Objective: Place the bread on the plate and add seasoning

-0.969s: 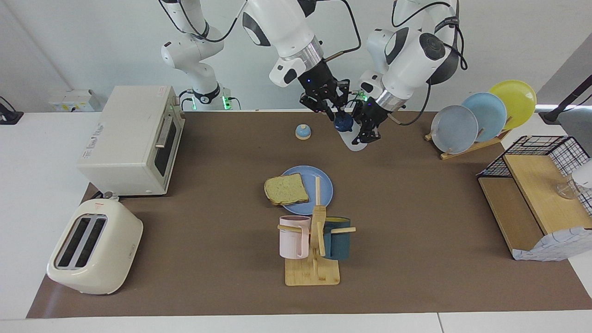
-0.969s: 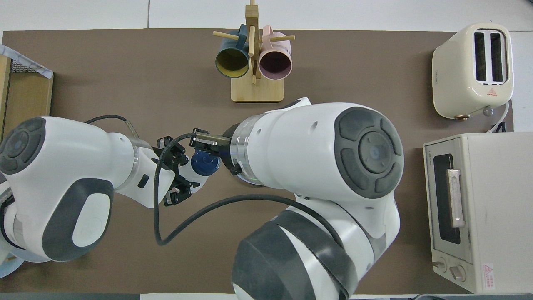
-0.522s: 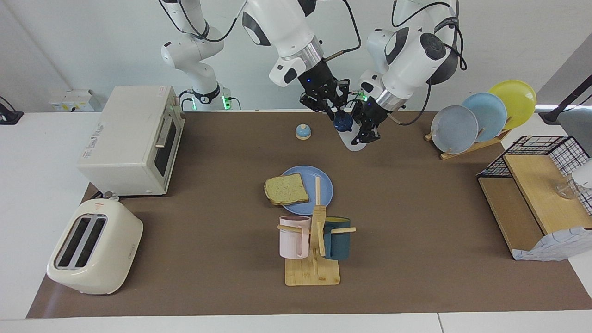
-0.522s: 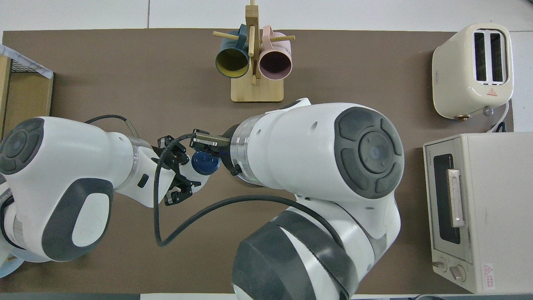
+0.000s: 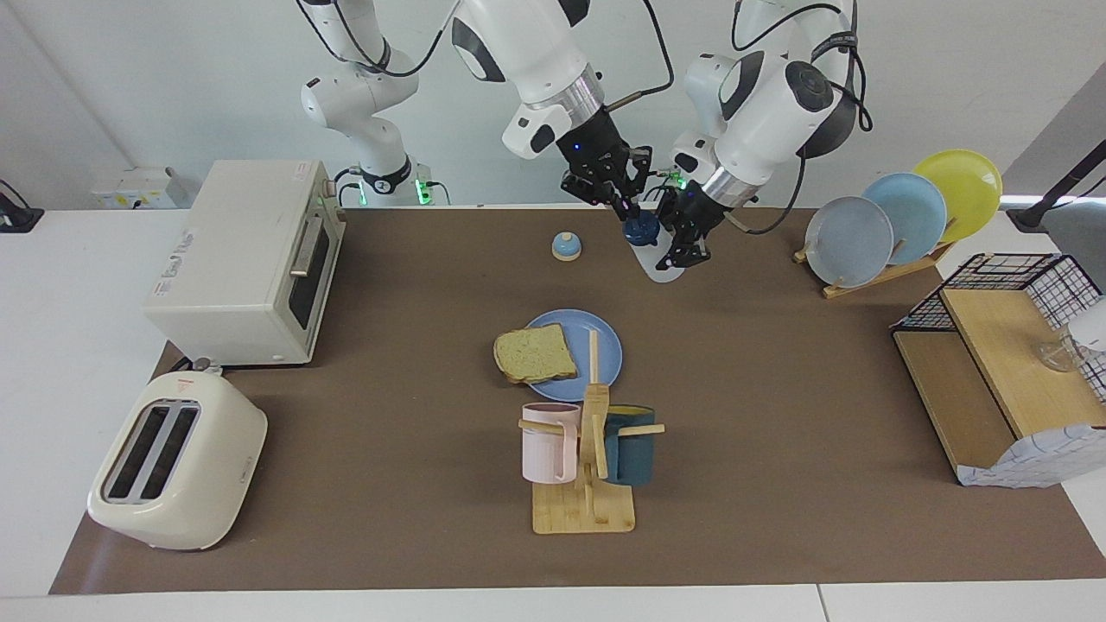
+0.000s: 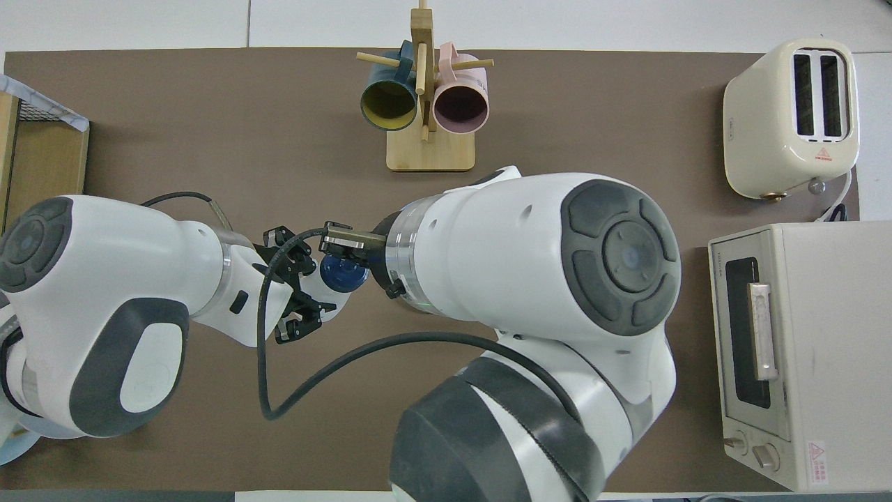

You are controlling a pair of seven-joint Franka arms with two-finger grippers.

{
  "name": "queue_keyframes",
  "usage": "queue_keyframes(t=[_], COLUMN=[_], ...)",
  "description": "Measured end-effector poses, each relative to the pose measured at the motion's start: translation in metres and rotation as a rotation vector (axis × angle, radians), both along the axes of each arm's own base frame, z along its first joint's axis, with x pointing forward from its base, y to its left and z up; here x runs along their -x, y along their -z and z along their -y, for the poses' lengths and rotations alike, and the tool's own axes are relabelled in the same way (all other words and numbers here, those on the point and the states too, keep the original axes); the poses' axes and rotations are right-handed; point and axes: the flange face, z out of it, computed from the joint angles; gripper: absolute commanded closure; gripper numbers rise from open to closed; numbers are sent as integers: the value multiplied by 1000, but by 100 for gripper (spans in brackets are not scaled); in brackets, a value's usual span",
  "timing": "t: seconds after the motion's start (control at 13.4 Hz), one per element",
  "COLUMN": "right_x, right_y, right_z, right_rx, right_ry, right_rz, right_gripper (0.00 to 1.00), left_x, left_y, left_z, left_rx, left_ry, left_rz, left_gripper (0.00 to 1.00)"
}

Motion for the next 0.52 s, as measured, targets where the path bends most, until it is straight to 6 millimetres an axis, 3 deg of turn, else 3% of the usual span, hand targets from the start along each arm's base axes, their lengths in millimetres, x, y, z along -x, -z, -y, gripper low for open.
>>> queue_keyframes(t=[0.52], right_x=[-1], right_y=[-8], right_z=[6], right_rx=[-39], right_ry=[30], right_rz=[-18], right_gripper=[100], left_x=[0], left_y=[-8], left_z=[0], left_rx=[19], left_ry=[-5], left_rz=[18], left_gripper=[100])
